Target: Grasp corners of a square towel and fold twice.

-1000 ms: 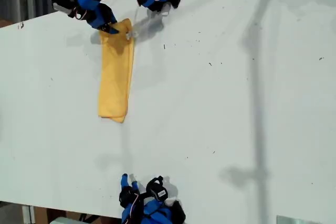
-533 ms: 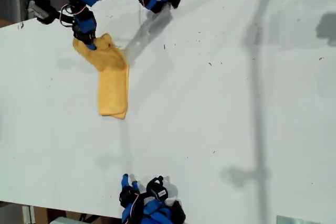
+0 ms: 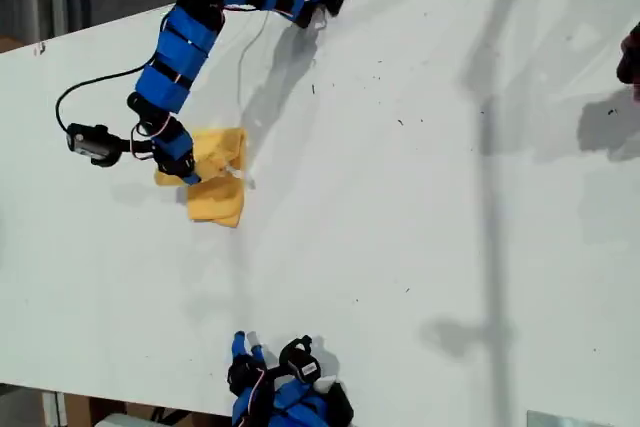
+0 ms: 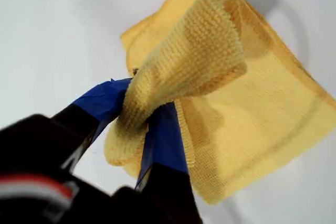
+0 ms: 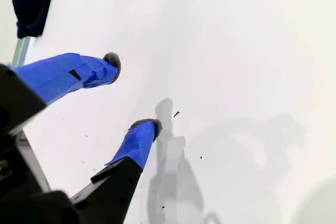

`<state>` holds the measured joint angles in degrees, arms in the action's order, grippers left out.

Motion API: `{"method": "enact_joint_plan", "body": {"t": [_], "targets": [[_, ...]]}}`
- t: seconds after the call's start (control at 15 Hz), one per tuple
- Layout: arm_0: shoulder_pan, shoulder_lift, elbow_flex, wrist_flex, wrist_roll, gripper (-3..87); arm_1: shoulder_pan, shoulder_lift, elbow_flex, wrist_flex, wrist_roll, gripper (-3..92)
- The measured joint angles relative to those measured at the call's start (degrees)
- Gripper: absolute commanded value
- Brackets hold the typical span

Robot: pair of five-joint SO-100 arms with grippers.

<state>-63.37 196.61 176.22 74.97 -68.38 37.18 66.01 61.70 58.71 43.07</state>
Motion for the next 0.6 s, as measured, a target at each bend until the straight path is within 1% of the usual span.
{"method": "enact_joint_plan", "body": {"t": [0.27, 0.4, 0.47, 0.6], "targets": [[0.0, 0.26, 0.0, 0.0, 0.0, 19.6, -1.32, -11.43, -7.65, -3.96, 0.0, -0.1], [0.0, 0.26, 0.0, 0.0, 0.0, 19.6, -2.2, -13.97, -9.14, -6.33, 0.0, -0.1], [0.0, 0.26, 0.0, 0.0, 0.0, 19.6, -2.2, -14.06, -9.14, -6.86, 0.0, 4.5], [0.0, 0.26, 0.0, 0.0, 0.0, 19.5, -2.2, -14.06, -9.14, -8.35, 0.0, 28.2]]}}
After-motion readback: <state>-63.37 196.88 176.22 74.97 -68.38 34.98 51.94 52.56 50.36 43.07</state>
